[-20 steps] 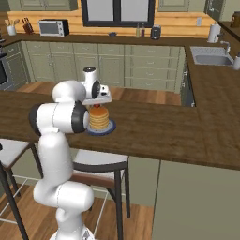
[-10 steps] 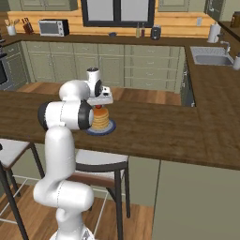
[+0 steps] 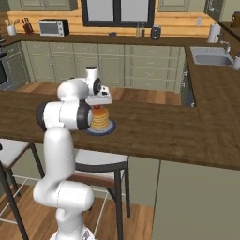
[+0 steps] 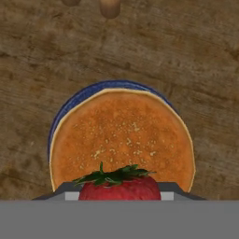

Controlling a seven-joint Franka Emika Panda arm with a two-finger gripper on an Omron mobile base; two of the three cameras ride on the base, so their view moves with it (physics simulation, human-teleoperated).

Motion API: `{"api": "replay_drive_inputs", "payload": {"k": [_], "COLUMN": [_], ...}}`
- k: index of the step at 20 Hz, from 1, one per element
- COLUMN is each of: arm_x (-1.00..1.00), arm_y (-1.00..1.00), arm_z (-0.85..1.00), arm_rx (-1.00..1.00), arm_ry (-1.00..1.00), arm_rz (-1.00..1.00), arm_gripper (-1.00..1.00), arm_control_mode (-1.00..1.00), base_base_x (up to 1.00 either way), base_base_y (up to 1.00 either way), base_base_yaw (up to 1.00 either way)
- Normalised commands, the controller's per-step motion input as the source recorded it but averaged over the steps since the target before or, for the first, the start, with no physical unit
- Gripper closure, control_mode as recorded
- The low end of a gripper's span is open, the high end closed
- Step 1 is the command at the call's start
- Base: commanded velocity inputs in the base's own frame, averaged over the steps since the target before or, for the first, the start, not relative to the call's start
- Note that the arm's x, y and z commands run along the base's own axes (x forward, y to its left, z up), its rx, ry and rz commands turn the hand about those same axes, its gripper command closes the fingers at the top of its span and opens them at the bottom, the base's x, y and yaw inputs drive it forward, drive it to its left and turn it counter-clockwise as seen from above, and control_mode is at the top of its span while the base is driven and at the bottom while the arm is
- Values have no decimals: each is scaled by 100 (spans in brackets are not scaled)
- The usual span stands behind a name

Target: Take the strawberry from the fridge and place it on top of the pancake, located on the dining counter.

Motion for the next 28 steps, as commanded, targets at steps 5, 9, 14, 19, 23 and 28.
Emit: {"api": "replay_drive_inputs", "payload": {"k": [5, 9, 14, 19, 23, 28], "arm_x": [-11, -2, 0, 0, 0, 0], "arm_y": [0, 0, 0, 0, 0, 0], "arm_z": [-10, -24, -16, -22, -2, 0], "arm_rx": [0, 0, 0, 0, 0, 0], "arm_ry": [1, 2, 0, 0, 0, 0], "arm_rz": [0, 0, 0, 0, 0, 0], "arm_gripper": [100, 100, 100, -100, -100, -100], "arm_control_mode": [-100, -100, -100, -100, -100, -100], "base_base_x": [0, 0, 0, 0, 0, 0], "base_base_y": [0, 0, 0, 0, 0, 0], "base_base_yaw": [0, 0, 0, 0, 0, 0]}}
